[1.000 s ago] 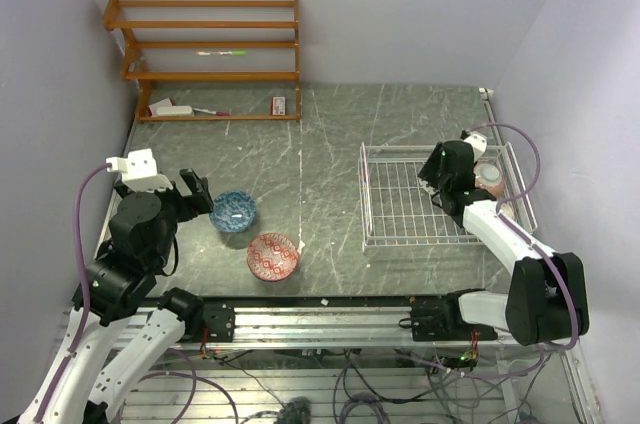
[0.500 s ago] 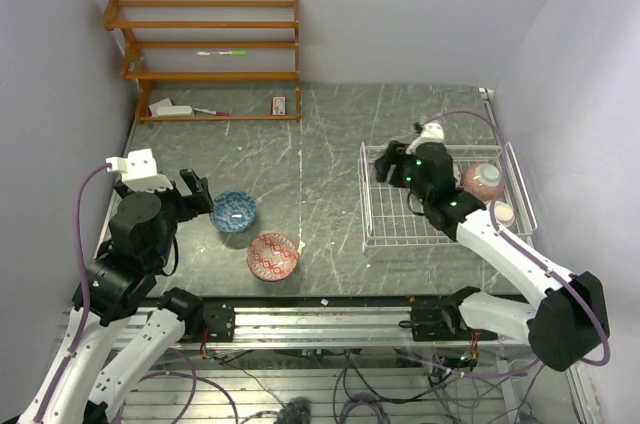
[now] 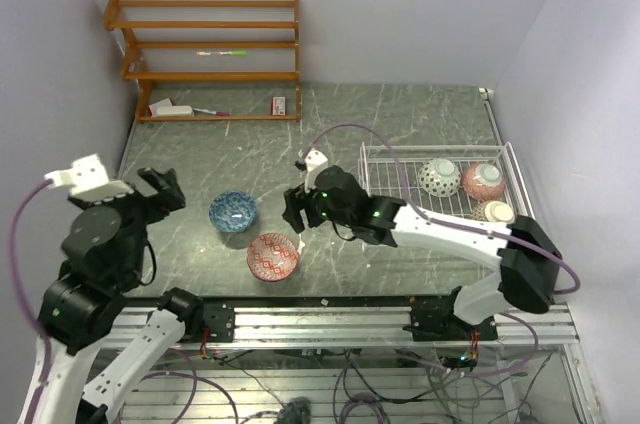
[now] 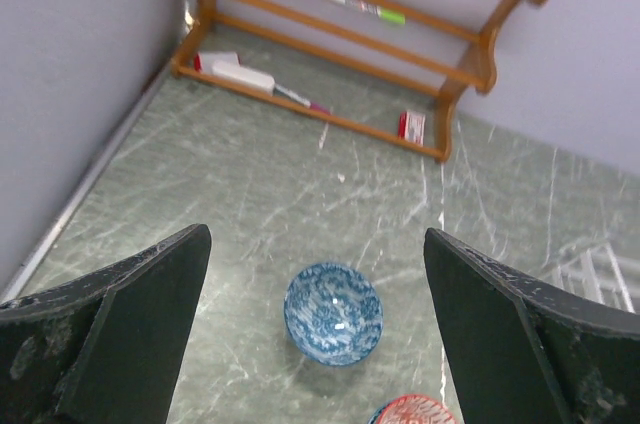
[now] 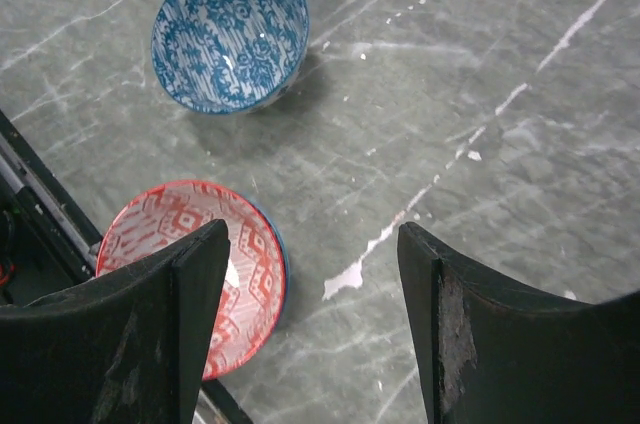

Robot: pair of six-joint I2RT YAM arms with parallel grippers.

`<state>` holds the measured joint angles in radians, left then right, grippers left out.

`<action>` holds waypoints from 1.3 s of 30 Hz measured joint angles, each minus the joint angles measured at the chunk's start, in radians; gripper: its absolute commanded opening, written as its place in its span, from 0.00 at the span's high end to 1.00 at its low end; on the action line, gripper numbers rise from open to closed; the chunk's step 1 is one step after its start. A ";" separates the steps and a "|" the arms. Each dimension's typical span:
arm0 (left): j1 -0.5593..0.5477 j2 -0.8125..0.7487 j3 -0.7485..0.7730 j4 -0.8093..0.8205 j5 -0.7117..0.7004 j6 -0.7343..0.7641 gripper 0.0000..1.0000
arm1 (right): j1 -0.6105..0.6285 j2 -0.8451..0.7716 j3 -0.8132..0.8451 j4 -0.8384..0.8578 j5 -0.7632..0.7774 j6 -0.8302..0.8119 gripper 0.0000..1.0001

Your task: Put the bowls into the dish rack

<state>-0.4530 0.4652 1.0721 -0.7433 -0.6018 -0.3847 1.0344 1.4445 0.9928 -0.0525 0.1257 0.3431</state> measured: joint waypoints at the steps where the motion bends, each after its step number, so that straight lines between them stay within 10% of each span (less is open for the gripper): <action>1: 0.000 -0.011 0.024 -0.011 -0.018 -0.001 0.01 | 0.006 0.027 0.016 0.000 -0.001 0.000 0.32; 28: 0.000 -0.172 0.149 -0.127 -0.121 0.006 0.01 | 0.169 0.783 0.746 -0.189 -0.185 -0.329 0.47; 36: 0.000 -0.188 0.149 -0.146 -0.136 0.006 0.01 | 0.167 0.812 0.774 -0.212 -0.157 -0.346 0.89; 39: 0.000 -0.188 0.149 -0.147 -0.138 0.006 0.01 | 0.167 0.813 0.780 -0.209 -0.142 -0.352 0.90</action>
<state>-0.4530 0.2768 1.2209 -0.8902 -0.7399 -0.3782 1.2018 2.2574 1.7733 -0.2615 -0.0166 -0.0086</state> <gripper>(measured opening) 0.991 0.122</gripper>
